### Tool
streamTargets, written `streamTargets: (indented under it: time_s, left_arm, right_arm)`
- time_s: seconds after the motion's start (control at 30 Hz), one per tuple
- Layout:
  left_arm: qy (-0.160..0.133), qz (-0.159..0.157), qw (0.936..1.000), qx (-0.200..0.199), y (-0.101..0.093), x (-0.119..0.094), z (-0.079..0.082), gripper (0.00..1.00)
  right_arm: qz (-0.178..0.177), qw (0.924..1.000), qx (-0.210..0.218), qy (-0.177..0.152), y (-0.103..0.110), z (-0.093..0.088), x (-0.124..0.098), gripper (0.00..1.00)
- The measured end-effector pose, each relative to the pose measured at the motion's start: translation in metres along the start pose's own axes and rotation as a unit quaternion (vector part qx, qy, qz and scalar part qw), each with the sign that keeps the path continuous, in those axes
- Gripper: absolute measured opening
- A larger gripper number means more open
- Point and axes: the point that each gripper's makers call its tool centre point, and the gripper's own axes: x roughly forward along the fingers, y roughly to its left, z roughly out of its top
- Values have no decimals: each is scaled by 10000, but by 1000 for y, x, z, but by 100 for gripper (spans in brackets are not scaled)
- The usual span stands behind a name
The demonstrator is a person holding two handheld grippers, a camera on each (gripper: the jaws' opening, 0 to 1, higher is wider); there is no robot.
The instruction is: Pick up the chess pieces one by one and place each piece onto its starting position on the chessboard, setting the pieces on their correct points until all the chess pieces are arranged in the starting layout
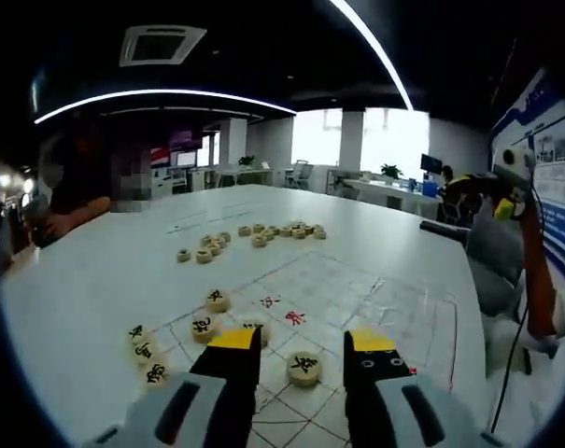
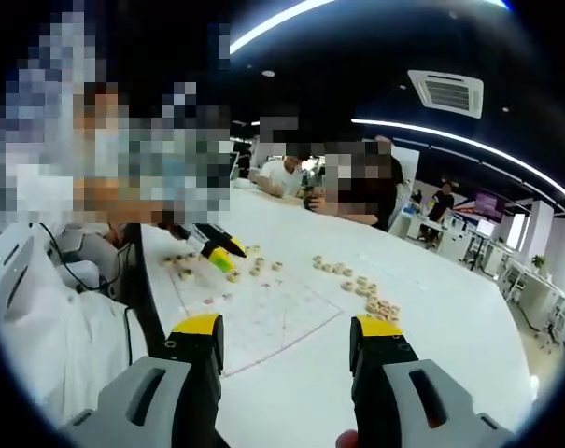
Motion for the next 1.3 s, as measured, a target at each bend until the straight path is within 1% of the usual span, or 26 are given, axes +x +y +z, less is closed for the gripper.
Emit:
streamTargets:
  time_s: [0.13,0.2,0.4,0.5,0.53,0.6,0.63,0.8,0.93,1.07,1.2,1.3]
  left_arm:
    - [-235,218,9995,-85,13,-1,18,35]
    - [-281,365,9989,-96,23,3,26,34]
    - [-210,741,9969,-173,55,26,35,33]
    - [-134,885,9958,-178,67,43,35,33]
    - [-109,912,9956,-177,72,51,36,33]
    - [48,1048,9945,-79,82,64,33,33]
    - [79,1095,9939,-39,86,71,33,33]
    - [353,1202,9921,-3,99,97,30,32]
    - [437,1285,9907,37,105,114,34,32]
    - [524,1395,9888,-38,119,131,35,32]
    - [626,1517,9864,-133,134,146,32,32]
    - [672,1580,9850,-158,141,153,31,32]
  right_arm:
    - [-18,10000,9,-6,0,0,0,55]
    - [-17,10000,10,-6,0,-1,0,55]
    - [-21,10000,10,-9,-1,-1,0,55]
    - [-20,10000,9,-3,-1,-1,-1,55]
    - [-22,10000,14,-10,-1,-1,-1,55]
    - [-26,10000,19,-15,-2,-1,-1,55]
    - [-29,10000,20,-14,-2,-1,-1,55]
    - [-27,10000,34,-19,-3,-2,-2,55]
    - [-33,10000,42,-40,-4,-2,-3,55]
    - [-2,10000,38,-59,-3,-1,-1,55]
    - [-9,10000,41,-68,-4,0,-1,55]
    - [-17,10000,56,-76,-6,-1,-2,55]
